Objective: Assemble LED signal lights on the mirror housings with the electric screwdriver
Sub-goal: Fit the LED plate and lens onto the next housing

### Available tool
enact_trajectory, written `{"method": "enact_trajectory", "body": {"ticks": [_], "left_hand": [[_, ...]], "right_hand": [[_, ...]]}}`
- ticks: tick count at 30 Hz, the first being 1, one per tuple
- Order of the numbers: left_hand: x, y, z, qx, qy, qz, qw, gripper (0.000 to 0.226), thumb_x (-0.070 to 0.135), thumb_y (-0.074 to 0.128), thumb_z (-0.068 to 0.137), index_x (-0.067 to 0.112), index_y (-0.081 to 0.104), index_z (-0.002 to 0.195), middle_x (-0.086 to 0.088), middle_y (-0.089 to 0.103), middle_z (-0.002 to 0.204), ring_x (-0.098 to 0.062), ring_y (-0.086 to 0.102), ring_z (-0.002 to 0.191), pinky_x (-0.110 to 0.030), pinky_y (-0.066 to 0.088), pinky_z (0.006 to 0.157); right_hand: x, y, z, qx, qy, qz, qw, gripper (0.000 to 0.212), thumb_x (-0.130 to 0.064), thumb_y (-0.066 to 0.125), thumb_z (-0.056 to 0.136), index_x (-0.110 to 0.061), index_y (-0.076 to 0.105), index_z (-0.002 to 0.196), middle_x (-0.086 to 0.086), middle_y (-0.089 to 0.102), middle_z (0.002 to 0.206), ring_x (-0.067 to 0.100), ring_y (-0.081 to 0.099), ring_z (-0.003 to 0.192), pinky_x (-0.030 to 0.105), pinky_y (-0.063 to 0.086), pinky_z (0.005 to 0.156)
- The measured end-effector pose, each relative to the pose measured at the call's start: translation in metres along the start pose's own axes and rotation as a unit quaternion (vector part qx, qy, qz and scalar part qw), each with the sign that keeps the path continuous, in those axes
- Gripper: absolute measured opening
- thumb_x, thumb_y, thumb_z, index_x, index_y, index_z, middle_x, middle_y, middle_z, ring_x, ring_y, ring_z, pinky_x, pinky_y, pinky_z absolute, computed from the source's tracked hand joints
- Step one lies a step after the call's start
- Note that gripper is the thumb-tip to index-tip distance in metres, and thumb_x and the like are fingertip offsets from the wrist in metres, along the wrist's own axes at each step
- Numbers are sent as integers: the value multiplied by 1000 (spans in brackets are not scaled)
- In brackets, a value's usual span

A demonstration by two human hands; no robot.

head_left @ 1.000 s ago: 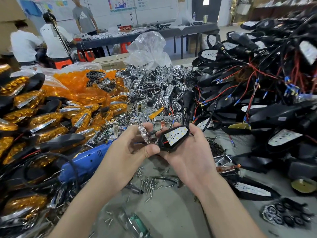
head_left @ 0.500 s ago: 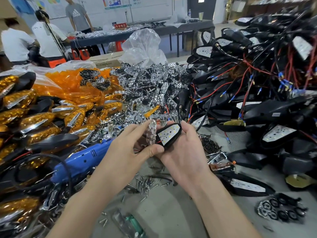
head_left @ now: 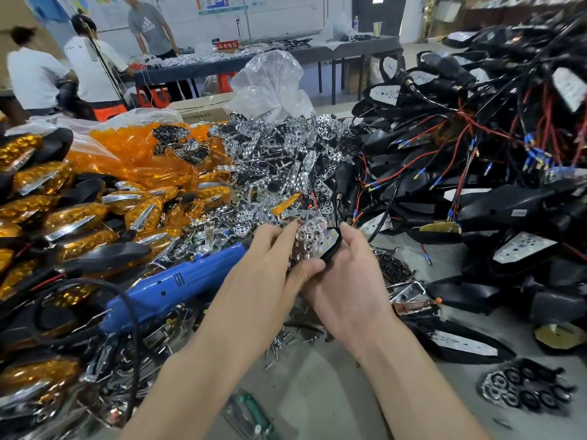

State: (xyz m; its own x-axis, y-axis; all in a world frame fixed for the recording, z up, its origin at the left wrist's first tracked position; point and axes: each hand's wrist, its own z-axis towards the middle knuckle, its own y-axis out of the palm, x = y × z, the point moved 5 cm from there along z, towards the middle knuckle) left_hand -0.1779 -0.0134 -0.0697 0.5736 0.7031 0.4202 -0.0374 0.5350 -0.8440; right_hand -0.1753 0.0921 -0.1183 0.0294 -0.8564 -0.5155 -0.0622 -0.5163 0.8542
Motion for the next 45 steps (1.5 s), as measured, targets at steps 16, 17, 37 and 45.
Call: {"method": "enact_trajectory", "body": {"ticks": [16, 17, 37, 45], "left_hand": [[8, 12, -9, 25, -9, 23, 999, 68, 65, 22, 94, 30, 29, 153, 13, 32, 139, -19, 57, 104, -40, 52, 83], [7, 12, -9, 19, -9, 8, 1000, 69, 66, 22, 94, 32, 27, 154, 14, 31, 140, -17, 54, 110, -38, 51, 86], [-15, -8, 1, -120, -148, -326, 926, 27, 25, 51, 103, 29, 58, 129, -13, 69, 106, -11, 62, 73, -23, 51, 58], [-13, -7, 3, -128, -162, -350, 913, 24, 20, 52, 103, 24, 57, 126, -19, 65, 112, -9, 56, 69, -27, 47, 56]], "right_hand": [[2, -9, 3, 34, -36, -15, 999, 53, -42, 37, 108, -19, 83, 93, 13, 75, 112, 24, 73, 102, 35, 61, 80], [2, -9, 3, 29, -33, -12, 999, 54, -43, 37, 108, -21, 83, 90, 12, 76, 109, 23, 74, 100, 34, 61, 78], [-2, 5, 3, -43, -32, 18, 998, 31, -44, 51, 84, -17, 57, 98, 12, 62, 96, 29, 58, 85, 43, 47, 70], [-2, 8, -1, -60, -43, 20, 997, 26, -42, 55, 80, -20, 70, 82, 10, 64, 93, 28, 64, 78, 42, 46, 62]]}}
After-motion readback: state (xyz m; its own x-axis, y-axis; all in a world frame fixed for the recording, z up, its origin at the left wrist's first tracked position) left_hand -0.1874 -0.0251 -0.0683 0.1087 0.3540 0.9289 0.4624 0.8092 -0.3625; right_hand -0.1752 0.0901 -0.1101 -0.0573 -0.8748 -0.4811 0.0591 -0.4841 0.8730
